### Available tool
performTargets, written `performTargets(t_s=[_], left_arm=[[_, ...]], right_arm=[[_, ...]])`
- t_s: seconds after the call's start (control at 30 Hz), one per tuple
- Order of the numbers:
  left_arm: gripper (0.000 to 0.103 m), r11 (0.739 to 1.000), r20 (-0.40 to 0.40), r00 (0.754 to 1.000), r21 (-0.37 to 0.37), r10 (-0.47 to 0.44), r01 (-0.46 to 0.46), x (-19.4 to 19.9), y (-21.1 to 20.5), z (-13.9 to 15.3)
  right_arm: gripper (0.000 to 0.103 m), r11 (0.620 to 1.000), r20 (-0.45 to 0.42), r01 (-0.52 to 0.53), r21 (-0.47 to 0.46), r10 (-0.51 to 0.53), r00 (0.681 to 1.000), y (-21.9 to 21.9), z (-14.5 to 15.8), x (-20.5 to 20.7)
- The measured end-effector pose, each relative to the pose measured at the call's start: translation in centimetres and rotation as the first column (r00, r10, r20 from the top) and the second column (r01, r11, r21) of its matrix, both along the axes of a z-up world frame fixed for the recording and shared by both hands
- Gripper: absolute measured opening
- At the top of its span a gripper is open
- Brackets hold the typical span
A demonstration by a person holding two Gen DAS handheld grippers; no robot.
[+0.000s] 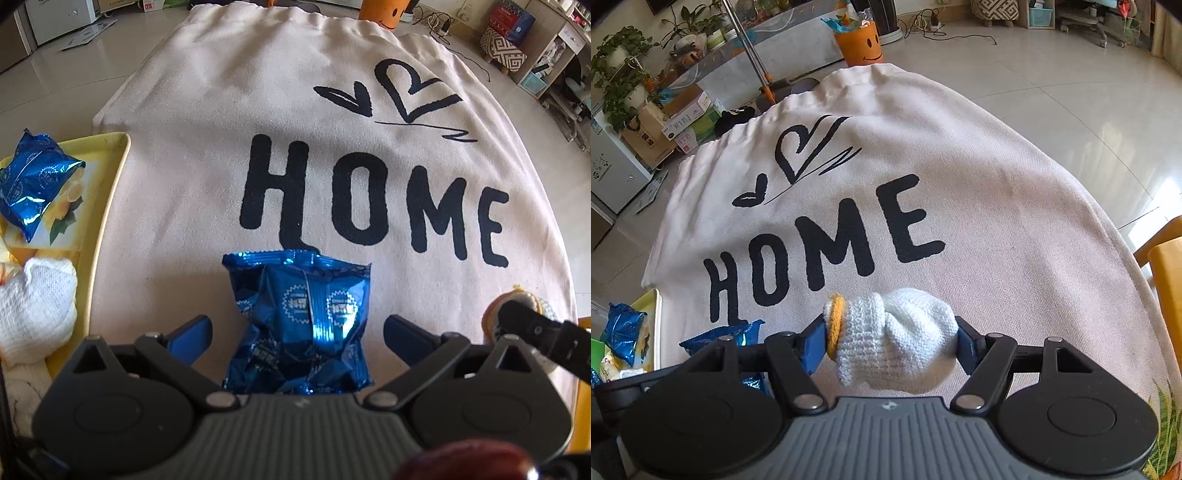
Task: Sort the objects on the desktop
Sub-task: 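Lift the blue packet and glove and carry both toward the yellow tray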
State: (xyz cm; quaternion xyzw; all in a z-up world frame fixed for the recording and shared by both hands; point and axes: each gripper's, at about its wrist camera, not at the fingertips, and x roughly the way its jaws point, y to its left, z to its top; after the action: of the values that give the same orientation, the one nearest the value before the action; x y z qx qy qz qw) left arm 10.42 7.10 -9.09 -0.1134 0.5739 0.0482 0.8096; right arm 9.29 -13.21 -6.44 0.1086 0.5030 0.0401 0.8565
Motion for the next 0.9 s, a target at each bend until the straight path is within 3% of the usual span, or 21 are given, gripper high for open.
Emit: performTargets(t_s=[0.2,0.33,0.47,0.9], left_arm=[[0.102,0.997,-0.031,0.999,0.069,-0.012,0.014,-0.1,-0.9,-1.5],[0.081,0.997,0.001,1.000,0.079,-0.009,0.008,-0.4,-1.0,-1.1],[0.080,1.000,0.015,1.000,0.024,0.009,-0.010,-0.5,-0.7,-0.5],[0.080,0.991,0.120,0.987,0.071,0.109,-0.118,0.2,1.6,2.9]], right_arm=[[0.069,1.000,0.001,0.006,0.009,-0.006,1.000,-0.1,0.1,0.1],[0.069,1.000,-0.001,-0.002,0.016,0.002,1.000,0.0,0.1,0.2],[0.069,1.000,-0.003,-0.003,0.021,0.003,1.000,0.1,0.0,0.1],[0.069,0.998,-0.008,-0.032,0.044,0.033,0.999,0.7,-0.1,0.1]])
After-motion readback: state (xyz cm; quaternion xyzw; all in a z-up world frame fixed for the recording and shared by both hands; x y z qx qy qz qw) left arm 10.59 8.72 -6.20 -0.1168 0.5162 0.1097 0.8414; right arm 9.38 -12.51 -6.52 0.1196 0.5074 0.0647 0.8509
